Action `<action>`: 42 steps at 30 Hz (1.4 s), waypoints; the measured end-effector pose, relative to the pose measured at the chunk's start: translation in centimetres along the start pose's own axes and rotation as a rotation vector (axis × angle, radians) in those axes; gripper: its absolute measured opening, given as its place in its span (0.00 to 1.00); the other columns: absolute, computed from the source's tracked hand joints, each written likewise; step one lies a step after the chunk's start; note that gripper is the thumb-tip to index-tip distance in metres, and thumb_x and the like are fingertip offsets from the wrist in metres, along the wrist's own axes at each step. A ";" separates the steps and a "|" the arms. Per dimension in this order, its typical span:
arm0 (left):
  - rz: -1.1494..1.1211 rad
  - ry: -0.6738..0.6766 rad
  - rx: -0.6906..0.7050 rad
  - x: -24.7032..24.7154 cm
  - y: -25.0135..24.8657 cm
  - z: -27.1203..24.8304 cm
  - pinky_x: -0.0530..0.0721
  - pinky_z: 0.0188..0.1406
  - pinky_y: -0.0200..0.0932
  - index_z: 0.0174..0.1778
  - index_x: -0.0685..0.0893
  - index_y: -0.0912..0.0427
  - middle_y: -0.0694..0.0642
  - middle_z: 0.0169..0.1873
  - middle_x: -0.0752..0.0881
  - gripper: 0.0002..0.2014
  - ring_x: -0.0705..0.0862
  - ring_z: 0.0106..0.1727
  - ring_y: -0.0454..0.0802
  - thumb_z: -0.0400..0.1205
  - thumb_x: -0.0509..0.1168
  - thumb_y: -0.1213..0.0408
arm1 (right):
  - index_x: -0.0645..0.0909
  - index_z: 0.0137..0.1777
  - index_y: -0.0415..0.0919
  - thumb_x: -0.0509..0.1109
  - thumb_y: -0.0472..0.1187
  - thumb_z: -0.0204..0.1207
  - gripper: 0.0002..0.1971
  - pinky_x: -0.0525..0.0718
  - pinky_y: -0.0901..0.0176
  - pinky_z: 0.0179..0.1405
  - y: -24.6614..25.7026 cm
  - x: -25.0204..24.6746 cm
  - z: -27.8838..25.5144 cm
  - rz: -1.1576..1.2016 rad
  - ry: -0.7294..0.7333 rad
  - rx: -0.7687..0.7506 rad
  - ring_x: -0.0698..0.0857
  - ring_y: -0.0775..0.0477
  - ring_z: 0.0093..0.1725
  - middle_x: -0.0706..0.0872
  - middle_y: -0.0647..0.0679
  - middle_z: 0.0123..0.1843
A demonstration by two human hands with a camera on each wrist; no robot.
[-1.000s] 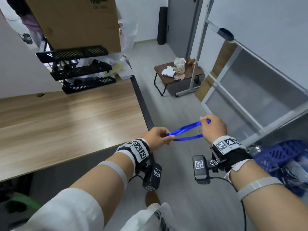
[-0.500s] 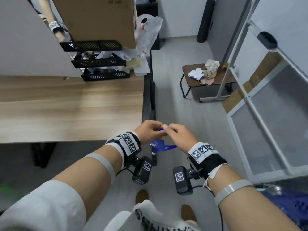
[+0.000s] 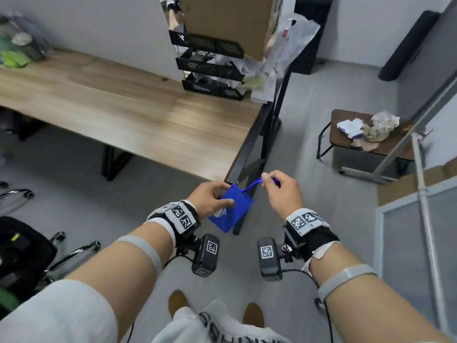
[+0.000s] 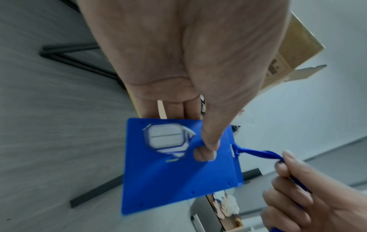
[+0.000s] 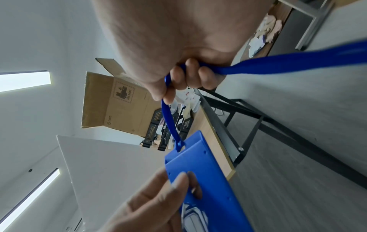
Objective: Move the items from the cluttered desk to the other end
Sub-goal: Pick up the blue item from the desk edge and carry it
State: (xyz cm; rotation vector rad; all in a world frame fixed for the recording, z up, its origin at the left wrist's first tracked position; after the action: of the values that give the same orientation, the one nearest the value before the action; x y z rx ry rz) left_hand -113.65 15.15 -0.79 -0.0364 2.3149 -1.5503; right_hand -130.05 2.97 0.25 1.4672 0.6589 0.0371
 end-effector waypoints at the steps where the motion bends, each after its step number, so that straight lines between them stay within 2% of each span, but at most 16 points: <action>1: 0.014 -0.015 -0.022 -0.4 0.4 -0.5 0.85 0.49 0.42 0.53 0.88 0.65 0.61 0.42 0.92 0.07 0.89 0.40 0.47 0.80 0.73 0.72 | 0.81 0.36 0.36 0.68 0.44 0.82 0.16 0.70 0.59 0.31 0.0 0.4 -0.1 -0.006 0.020 0.000 0.69 0.54 0.27 0.71 0.54 0.23; 3: 0.051 -0.062 -0.076 -1.2 1.5 -1.4 0.85 0.45 0.39 0.45 0.89 0.59 0.59 0.41 0.93 0.02 0.88 0.39 0.45 0.80 0.74 0.66 | 0.80 0.35 0.38 0.68 0.45 0.82 0.16 0.69 0.59 0.30 0.0 1.3 -0.3 -0.005 0.051 0.002 0.68 0.54 0.25 0.71 0.56 0.20; 5: 0.060 -0.119 -0.118 -2.0 2.7 -2.0 0.83 0.39 0.39 0.44 0.88 0.59 0.60 0.42 0.93 0.07 0.86 0.36 0.45 0.81 0.73 0.59 | 0.80 0.34 0.39 0.68 0.45 0.82 0.16 0.68 0.60 0.28 0.0 2.5 -0.5 -0.003 0.058 0.011 0.67 0.55 0.24 0.71 0.56 0.19; 9: -0.089 -0.230 -0.183 -3.7 4.7 -4.2 0.76 0.24 0.35 0.41 0.83 0.58 0.48 0.25 0.83 0.11 0.78 0.25 0.42 0.86 0.67 0.56 | 0.83 0.37 0.38 0.68 0.44 0.82 0.14 0.67 0.59 0.29 0.3 5.6 -0.9 -0.011 0.104 0.011 0.67 0.53 0.25 0.71 0.53 0.23; 12: -0.257 -0.290 -0.195 -6.1 6.2 -6.3 0.80 0.34 0.42 0.42 0.86 0.59 0.50 0.26 0.83 0.10 0.78 0.27 0.46 0.84 0.70 0.56 | 0.83 0.38 0.40 0.68 0.43 0.82 0.12 0.69 0.58 0.32 0.9 9.0 -1.3 -0.060 0.159 0.030 0.70 0.52 0.28 0.73 0.52 0.25; 15: -0.386 -0.310 -0.203 -9.4 7.5 -8.5 0.87 0.50 0.58 0.54 0.90 0.60 0.63 0.44 0.91 0.11 0.87 0.43 0.54 0.79 0.76 0.59 | 0.83 0.38 0.45 0.67 0.43 0.81 0.10 0.71 0.58 0.34 2.2 13.1 -1.7 -0.113 0.239 0.027 0.74 0.53 0.30 0.77 0.54 0.28; 17: -0.490 -0.324 -0.179 -12.0 8.2 -9.9 0.86 0.59 0.60 0.62 0.88 0.60 0.65 0.56 0.91 0.14 0.89 0.52 0.55 0.80 0.74 0.66 | 0.85 0.40 0.45 0.67 0.43 0.81 0.10 0.74 0.57 0.37 3.4 16.4 -1.9 -0.144 0.299 0.008 0.78 0.50 0.34 0.82 0.52 0.32; 19: -0.550 -0.346 -0.153 -14.8 9.0 -11.2 0.84 0.63 0.61 0.65 0.86 0.61 0.62 0.57 0.91 0.16 0.88 0.55 0.55 0.81 0.72 0.70 | 0.85 0.40 0.46 0.67 0.43 0.81 0.09 0.74 0.57 0.37 4.9 20.0 -2.3 -0.153 0.369 -0.020 0.78 0.49 0.33 0.83 0.51 0.32; 21: -0.586 -0.369 -0.128 -17.9 10.3 -12.5 0.85 0.61 0.59 0.67 0.84 0.61 0.60 0.55 0.91 0.17 0.88 0.54 0.55 0.82 0.71 0.72 | 0.85 0.41 0.45 0.66 0.43 0.82 0.09 0.72 0.57 0.32 6.6 24.3 -3.0 -0.168 0.452 -0.033 0.76 0.51 0.30 0.80 0.52 0.30; 24: -0.634 -0.418 -0.132 -22.2 12.1 -14.4 0.89 0.47 0.44 0.66 0.84 0.64 0.58 0.49 0.91 0.16 0.90 0.46 0.50 0.82 0.70 0.74 | 0.83 0.42 0.43 0.64 0.41 0.83 0.10 0.72 0.55 0.35 9.0 30.4 -4.1 -0.161 0.567 -0.046 0.75 0.49 0.30 0.80 0.50 0.31; 28: -0.695 -0.519 -0.157 -28.6 14.9 -16.6 0.90 0.48 0.43 0.61 0.85 0.67 0.64 0.49 0.89 0.14 0.89 0.47 0.54 0.80 0.72 0.74 | 0.87 0.57 0.47 0.63 0.42 0.84 0.11 0.83 0.50 0.54 11.9 38.6 -5.7 -0.156 0.719 -0.069 0.87 0.42 0.51 0.91 0.46 0.50; 30: -0.717 -0.572 -0.173 -31.9 16.2 -17.6 0.89 0.48 0.44 0.60 0.86 0.66 0.63 0.49 0.89 0.13 0.88 0.48 0.56 0.79 0.74 0.71 | 0.87 0.59 0.48 0.63 0.42 0.84 0.12 0.82 0.51 0.56 13.5 42.1 -6.3 -0.165 0.775 -0.093 0.87 0.43 0.54 0.91 0.47 0.52; 35: -0.782 -0.681 -0.166 -39.2 18.3 -19.1 0.86 0.53 0.53 0.57 0.87 0.62 0.60 0.45 0.88 0.10 0.86 0.47 0.56 0.80 0.74 0.68 | 0.85 0.45 0.51 0.63 0.39 0.83 0.11 0.75 0.68 0.36 17.5 49.7 -6.9 -0.174 0.871 -0.149 0.78 0.54 0.35 0.84 0.56 0.35; 37: -0.795 -0.690 -0.162 -41.3 19.0 -19.1 0.86 0.59 0.58 0.54 0.88 0.61 0.60 0.45 0.88 0.07 0.87 0.48 0.57 0.80 0.73 0.67 | 0.82 0.41 0.45 0.62 0.38 0.83 0.11 0.72 0.74 0.24 18.8 51.9 -6.7 -0.199 0.888 -0.158 0.76 0.50 0.34 0.81 0.50 0.34; 39: -0.812 -0.693 -0.160 -43.2 19.7 -18.9 0.88 0.53 0.54 0.53 0.87 0.59 0.60 0.47 0.90 0.06 0.88 0.48 0.56 0.81 0.72 0.65 | 0.83 0.41 0.41 0.63 0.37 0.82 0.10 0.73 0.76 0.18 20.1 53.9 -6.4 -0.191 0.921 -0.138 0.78 0.45 0.35 0.83 0.44 0.37; 42: -0.875 -0.687 -0.153 -45.7 20.5 -18.2 0.89 0.44 0.48 0.54 0.87 0.57 0.60 0.50 0.91 0.06 0.90 0.45 0.54 0.84 0.70 0.62 | 0.82 0.33 0.43 0.63 0.35 0.80 0.14 0.74 0.70 0.18 21.6 56.7 -5.7 -0.181 0.979 -0.097 0.74 0.46 0.28 0.78 0.46 0.29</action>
State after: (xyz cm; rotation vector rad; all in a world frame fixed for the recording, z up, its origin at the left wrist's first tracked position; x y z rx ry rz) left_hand -72.77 49.37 -0.57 -1.5239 1.8825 -1.3313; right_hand -77.82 34.31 -1.63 1.2344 1.5482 0.6685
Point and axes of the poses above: each hand's wrist, its own z-axis towards the middle knuckle, its own x-axis out of the palm, y = z × x, the point moved 4 cm from there along z, towards the middle knuckle
